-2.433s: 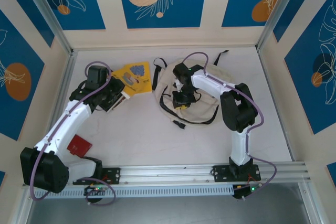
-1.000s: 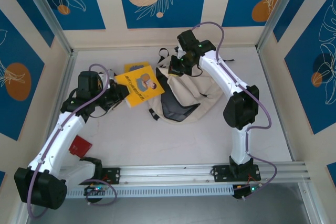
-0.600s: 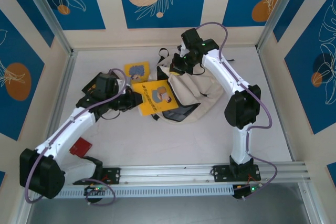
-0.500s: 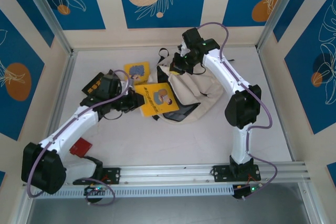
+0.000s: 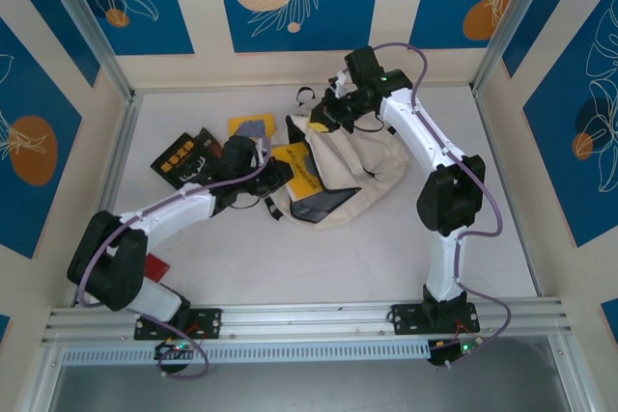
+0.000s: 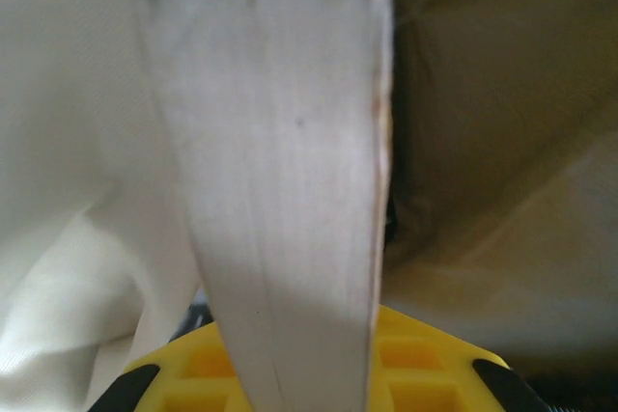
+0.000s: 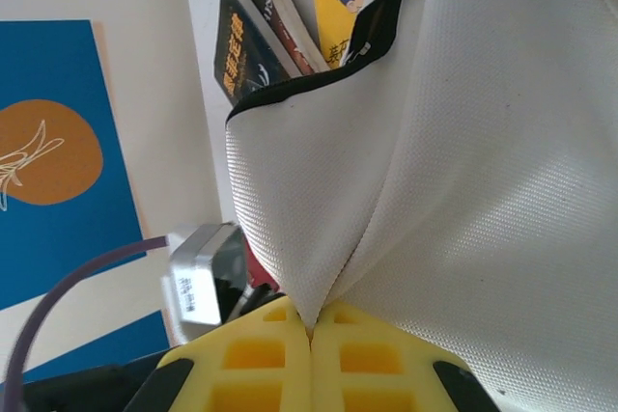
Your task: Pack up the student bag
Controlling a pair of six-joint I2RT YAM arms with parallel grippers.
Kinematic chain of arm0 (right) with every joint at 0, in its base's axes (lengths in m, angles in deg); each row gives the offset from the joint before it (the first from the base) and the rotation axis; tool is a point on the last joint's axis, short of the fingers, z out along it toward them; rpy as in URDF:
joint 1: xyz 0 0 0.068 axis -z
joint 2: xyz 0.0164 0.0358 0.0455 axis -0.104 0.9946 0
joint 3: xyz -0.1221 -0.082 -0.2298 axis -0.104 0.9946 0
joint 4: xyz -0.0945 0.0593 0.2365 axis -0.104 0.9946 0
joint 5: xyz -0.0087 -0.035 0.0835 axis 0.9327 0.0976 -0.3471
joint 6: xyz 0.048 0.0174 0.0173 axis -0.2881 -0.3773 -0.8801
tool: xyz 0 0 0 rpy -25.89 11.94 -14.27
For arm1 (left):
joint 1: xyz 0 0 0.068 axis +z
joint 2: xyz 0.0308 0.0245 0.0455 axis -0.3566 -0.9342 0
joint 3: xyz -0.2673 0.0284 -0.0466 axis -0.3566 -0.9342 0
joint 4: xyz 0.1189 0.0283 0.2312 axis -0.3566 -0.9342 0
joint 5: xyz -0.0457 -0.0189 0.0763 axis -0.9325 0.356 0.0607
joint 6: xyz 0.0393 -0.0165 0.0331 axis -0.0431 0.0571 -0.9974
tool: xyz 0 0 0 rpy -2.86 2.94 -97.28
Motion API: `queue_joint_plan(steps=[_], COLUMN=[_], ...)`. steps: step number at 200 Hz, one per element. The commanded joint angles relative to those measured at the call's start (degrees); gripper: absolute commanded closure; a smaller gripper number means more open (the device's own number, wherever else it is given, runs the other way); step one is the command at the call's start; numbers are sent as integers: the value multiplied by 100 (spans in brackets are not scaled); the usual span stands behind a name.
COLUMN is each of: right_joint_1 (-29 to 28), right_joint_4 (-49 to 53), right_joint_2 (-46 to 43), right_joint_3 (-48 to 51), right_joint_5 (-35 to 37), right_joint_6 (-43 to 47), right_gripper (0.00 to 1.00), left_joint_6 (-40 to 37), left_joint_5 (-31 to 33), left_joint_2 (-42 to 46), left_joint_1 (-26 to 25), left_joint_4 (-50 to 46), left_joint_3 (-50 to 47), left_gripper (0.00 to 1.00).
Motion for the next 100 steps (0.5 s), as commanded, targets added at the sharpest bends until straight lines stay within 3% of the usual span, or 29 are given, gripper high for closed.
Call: queue_joint_plan(steps=[1,30,63,100], right_joint_1=[72,121,198,260], right_joint_4=[-261,-302,-522,-618], right_joint_2=[-402,-468,-585,-675], right_joint_3=[-1,71,285,459], right_joint_5=[-623,-682,-798,-858], right_joint_6=[-161,-227,-380,-438], right_gripper=[100,100,100,100], left_joint_6=[439,630,819,770], left_joint_5=[396,898,1059,1477], left_joint_2=[-236,-664,-1202,-1600], left_joint_1=[-211,-501,-700,-852], left_joint_4=[1296,1641,1963,1833], left_joint_3=[430,687,1041,1473], left_gripper=[100,100,100,100])
